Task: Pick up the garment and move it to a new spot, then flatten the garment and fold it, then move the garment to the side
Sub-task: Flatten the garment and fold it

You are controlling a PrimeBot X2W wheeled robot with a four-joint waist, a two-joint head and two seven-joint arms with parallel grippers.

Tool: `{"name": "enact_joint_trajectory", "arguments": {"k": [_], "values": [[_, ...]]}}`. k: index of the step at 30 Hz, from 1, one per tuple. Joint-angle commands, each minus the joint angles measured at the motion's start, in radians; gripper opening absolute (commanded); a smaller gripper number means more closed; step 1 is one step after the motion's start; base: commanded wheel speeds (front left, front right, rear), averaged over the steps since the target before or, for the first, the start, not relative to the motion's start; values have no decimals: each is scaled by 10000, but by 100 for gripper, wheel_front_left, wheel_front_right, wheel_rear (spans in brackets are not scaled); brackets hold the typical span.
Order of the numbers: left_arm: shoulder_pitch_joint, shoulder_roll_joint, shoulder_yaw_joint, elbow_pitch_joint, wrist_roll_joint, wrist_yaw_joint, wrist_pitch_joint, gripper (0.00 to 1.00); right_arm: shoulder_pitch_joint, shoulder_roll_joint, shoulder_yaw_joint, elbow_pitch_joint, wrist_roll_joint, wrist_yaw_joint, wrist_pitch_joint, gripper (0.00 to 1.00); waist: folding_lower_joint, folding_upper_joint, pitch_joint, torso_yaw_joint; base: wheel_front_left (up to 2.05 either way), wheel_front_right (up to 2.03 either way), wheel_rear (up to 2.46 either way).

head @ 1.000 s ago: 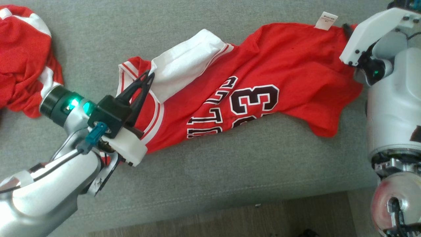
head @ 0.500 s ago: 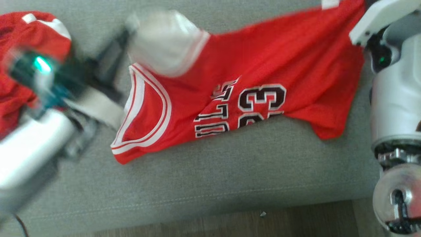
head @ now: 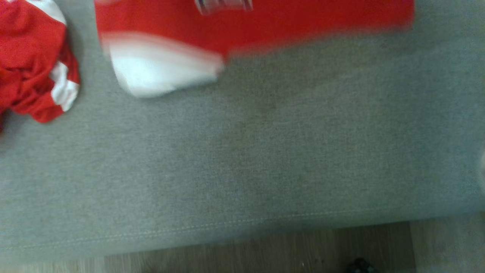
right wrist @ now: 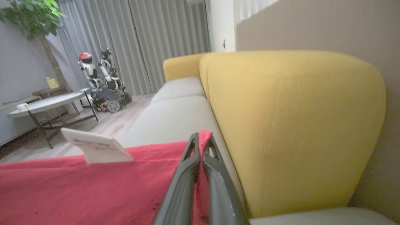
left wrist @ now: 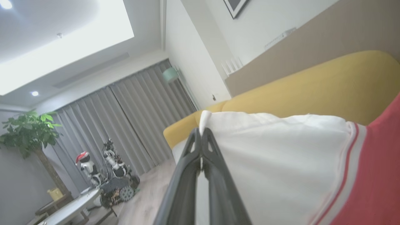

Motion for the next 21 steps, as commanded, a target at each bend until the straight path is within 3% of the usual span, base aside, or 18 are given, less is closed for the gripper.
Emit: {"name": "enact_joint_trajectory", "arguments": {"k": [1,5,10,14,21], "values": [[-618,266,551,83,181,-19,-81,0,-534,100,156,-407,-82,63,-213,0,0,0,444,-96,0,0,0],[-2281,-264,962,973,1110,26,-344,0,-1570,-20,291,-534,-659,63,-1301,0,0,0,912,-155,0,0,0],[-3271,-708,2132,-273,2376,212,-357,0,-2504,-139,313,-717,-1377,63,-2317,0,0,0,1759,106,0,0,0],[-1944,-881,2880,-1448,2702,33,-359,0,-2173,-205,189,-546,-1735,63,-3027,0,0,0,1983,461,0,0,0],[2306,-1464,3840,-2343,2692,-647,-360,0,-168,-376,157,444,-1772,63,-3523,0,0,0,1463,975,0,0,0]]}}
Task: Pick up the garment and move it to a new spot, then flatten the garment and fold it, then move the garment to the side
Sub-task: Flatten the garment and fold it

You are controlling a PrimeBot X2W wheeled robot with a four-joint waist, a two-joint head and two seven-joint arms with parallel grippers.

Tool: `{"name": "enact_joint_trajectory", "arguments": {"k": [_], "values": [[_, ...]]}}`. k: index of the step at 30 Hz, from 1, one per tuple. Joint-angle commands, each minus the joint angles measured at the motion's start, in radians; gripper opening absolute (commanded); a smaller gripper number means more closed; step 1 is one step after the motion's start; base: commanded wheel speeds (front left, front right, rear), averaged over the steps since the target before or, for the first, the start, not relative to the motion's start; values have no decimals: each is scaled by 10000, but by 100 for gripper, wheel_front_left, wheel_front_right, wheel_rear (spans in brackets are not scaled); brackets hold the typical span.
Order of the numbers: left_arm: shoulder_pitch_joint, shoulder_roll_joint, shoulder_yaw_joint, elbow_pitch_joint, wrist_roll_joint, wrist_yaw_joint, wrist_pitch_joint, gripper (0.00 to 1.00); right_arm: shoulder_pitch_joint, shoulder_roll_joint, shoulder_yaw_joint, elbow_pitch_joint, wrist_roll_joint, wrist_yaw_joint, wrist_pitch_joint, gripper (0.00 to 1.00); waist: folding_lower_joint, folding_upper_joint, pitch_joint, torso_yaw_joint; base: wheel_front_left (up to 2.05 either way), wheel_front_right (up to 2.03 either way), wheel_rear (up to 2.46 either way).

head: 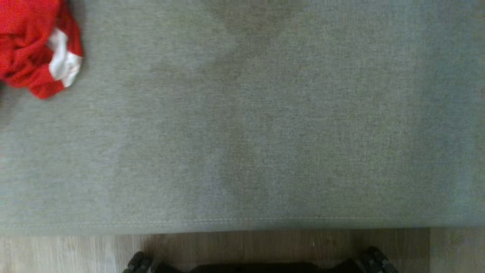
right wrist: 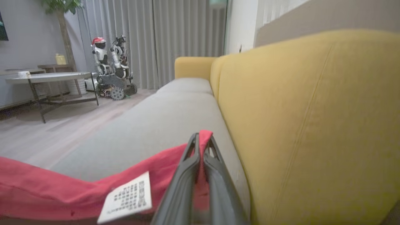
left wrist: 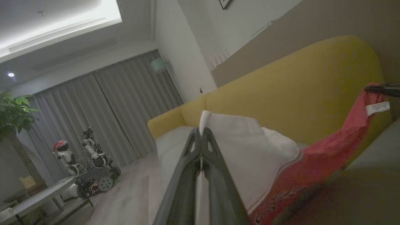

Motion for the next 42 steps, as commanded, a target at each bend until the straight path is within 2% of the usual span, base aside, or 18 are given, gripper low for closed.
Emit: {"name": "enact_joint_trajectory", "arguments": {"k": [1,6,10,16,21,26,35,39,42], "values": [[-18,325,592,-472,20,-139,-9,0,80,52,-12,-263,57,63,-117,0,-3,0,-356,142,0,0,0],[2832,-322,1118,-727,-26,-910,-10,0,1827,168,-258,216,586,63,-202,0,-3,0,-1181,207,0,0,0],[4807,-630,1269,-598,-281,-1292,-10,0,3213,282,-174,493,885,63,-218,0,-3,0,-1925,159,0,0,0],[6966,-676,994,-316,-868,-1453,-10,0,5019,304,198,360,1247,63,-226,0,-3,0,-2961,134,0,0,0],[7958,-617,894,-576,-1129,-1462,-10,0,6015,312,334,23,1614,63,-227,0,-3,0,-3404,108,0,0,0],[9246,-594,981,-1164,-1267,-1465,-10,0,7611,369,519,-1145,2079,63,-228,0,-3,0,-3889,73,0,0,0],[10657,-507,1117,-1986,-1179,-1465,-11,0,9511,288,428,-2837,2499,63,-129,0,-3,0,-3891,-19,0,0,0],[11186,-377,1154,-2607,-1333,-1408,78,0,10501,254,359,-4056,2702,63,226,0,-3,0,-3880,-11,0,0,0],[11564,-273,1058,-3266,-1492,-1338,521,0,11260,252,223,-5267,2805,63,613,0,-3,0,-3814,19,0,0,0]]}}
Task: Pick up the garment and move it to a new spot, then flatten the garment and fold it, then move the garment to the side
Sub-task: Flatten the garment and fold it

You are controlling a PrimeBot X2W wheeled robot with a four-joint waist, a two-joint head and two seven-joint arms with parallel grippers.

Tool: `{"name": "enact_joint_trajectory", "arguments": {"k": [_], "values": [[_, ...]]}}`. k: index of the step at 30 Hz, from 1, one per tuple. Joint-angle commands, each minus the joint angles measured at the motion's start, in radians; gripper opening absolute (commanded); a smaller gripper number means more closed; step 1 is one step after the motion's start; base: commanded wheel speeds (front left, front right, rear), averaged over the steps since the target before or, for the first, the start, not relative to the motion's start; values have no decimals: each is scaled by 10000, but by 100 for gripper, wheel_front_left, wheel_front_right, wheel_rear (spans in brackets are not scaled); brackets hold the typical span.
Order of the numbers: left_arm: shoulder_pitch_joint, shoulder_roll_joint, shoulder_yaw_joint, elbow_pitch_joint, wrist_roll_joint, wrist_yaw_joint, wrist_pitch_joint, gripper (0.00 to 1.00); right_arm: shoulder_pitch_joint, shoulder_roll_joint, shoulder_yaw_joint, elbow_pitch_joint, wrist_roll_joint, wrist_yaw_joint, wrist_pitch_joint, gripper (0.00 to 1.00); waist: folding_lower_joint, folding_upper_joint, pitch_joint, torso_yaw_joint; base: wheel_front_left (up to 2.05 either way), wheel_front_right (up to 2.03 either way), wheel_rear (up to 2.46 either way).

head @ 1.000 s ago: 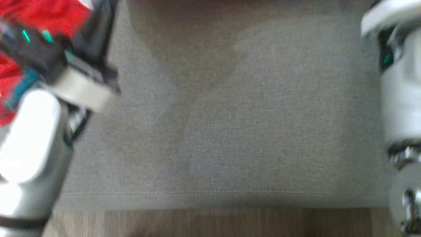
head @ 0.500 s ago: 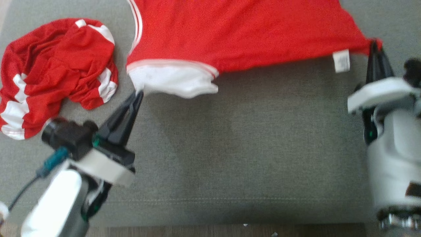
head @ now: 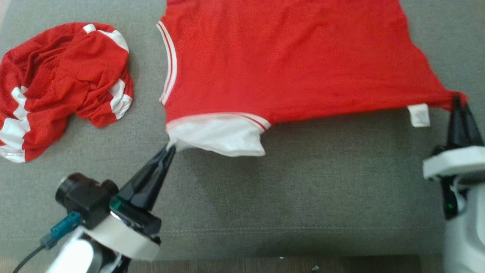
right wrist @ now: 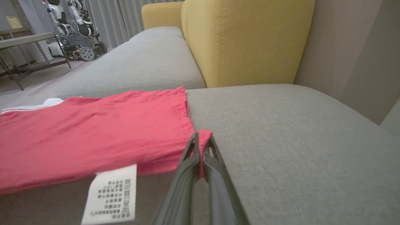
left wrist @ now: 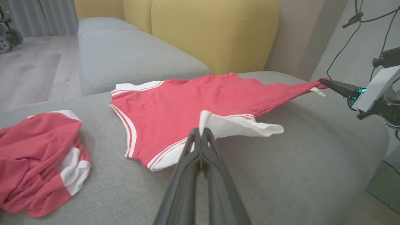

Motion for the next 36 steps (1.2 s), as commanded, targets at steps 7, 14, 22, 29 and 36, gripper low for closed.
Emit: {"name": "enact_joint_trajectory", "arguments": {"k": [7,14,22,29,36], "values": [[564,483,495,-1918,-596,488,951,0,1806,159,-103,-3615,-47,63,1302,0,1,-1,195,58,0,0,0],[-482,367,645,-1964,-717,482,1184,0,1863,-22,160,-4864,-343,63,2274,0,1,-1,516,107,0,0,0],[-3275,-85,663,29,-589,181,584,0,-95,-582,503,-3544,-454,63,2409,0,1,-1,1442,51,0,0,0],[-4652,-68,384,1517,-297,33,83,0,-1368,-766,687,-2233,-441,63,2227,0,1,-1,1881,-28,0,0,0],[-5913,-12,-314,2847,-42,-65,-412,0,-2400,-763,806,-893,-520,63,1819,0,1,-1,2275,-94,0,0,0]]}}
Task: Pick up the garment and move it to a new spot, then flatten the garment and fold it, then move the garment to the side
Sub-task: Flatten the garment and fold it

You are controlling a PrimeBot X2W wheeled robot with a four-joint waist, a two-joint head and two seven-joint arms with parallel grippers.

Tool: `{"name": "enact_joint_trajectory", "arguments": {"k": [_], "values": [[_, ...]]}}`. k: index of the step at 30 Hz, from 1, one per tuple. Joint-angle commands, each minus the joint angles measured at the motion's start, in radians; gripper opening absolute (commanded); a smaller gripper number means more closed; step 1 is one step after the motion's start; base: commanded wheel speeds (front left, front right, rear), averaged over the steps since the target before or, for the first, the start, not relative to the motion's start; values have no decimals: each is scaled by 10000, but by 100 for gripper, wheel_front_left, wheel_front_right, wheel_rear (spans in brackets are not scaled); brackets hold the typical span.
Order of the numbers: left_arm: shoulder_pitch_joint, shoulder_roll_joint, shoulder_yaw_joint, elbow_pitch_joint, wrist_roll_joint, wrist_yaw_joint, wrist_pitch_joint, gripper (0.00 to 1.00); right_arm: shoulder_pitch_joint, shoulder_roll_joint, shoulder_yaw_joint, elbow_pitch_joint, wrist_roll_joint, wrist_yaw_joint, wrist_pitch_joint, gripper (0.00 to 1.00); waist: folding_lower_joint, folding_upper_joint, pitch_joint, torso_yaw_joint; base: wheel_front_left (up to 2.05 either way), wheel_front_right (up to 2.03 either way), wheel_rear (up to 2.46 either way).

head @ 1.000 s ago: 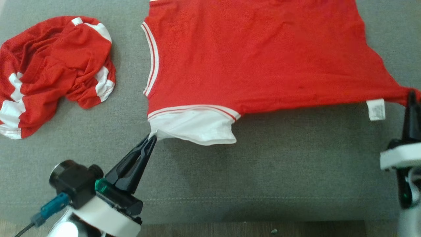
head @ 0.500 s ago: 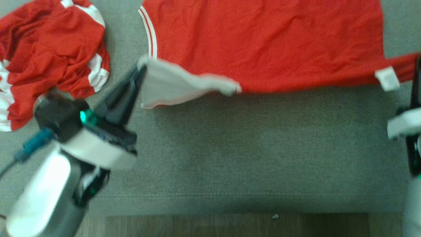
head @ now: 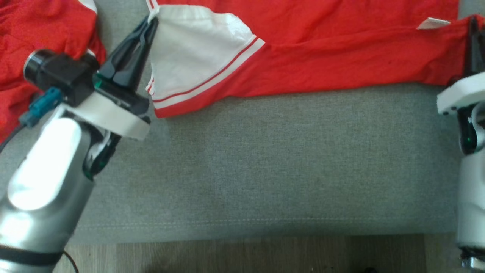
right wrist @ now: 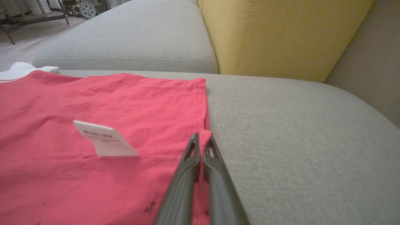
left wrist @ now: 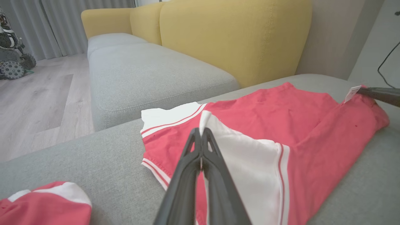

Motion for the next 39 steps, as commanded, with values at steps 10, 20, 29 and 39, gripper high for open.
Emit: {"name": "enact_joint_trajectory", "arguments": {"k": [10,20,29,39], "values": [[-781,-198,970,418,113,-58,-207,100,-1033,297,-39,1183,-79,63,-1014,100,0,0,255,-182,0,0,0],[2117,-1256,2560,-729,-130,357,-209,100,218,1064,-336,357,-100,63,-2091,100,0,0,-381,-164,0,0,0],[3908,-1721,2060,-706,-409,378,213,100,1172,1451,-120,-728,113,63,-1924,100,0,0,-659,-267,0,0,0],[3368,-1694,1799,207,-590,420,1169,100,1266,1495,-108,-1041,111,63,-1370,100,0,0,-580,-406,0,0,0]]}}
